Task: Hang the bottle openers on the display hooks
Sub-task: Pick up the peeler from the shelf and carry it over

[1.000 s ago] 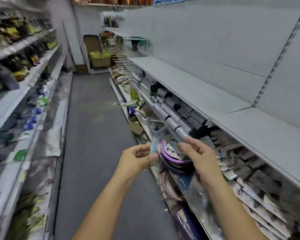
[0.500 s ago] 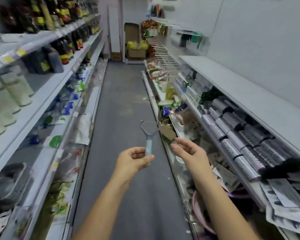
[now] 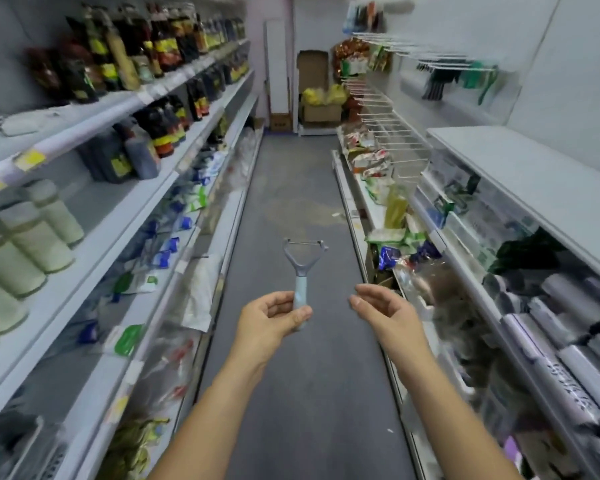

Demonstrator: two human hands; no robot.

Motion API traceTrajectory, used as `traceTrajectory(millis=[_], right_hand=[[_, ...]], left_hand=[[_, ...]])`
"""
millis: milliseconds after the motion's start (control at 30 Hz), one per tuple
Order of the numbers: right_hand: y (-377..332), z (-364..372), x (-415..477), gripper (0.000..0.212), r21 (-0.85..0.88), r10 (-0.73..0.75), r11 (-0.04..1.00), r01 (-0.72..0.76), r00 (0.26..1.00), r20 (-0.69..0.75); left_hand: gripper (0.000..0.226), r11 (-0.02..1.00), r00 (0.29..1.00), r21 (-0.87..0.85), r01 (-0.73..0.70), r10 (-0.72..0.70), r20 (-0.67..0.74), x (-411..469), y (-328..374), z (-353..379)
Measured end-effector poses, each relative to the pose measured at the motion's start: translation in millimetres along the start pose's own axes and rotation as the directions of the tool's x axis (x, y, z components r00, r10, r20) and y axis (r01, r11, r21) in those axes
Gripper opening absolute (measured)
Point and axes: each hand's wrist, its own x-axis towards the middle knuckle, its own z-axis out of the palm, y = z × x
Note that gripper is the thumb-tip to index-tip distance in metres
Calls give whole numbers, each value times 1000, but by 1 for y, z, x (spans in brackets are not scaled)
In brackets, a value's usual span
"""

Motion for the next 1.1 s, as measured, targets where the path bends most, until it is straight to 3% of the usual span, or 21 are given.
traceTrajectory(millis=[333, 633, 1100], right_hand=[[0, 29, 224, 17, 10, -8, 1000, 7, 1000, 29], [3, 71, 455, 21, -26, 22, 999, -22, 1000, -9], [-15, 29, 786, 28, -10, -15, 1000, 13, 983, -186]], left_hand=[[30, 998, 998, -5, -59, 59, -32, 217, 38, 31], [28, 1000, 998, -1, -22, 22, 65, 469, 58, 49], [25, 999, 979, 17, -46, 42, 201, 805, 111, 184]])
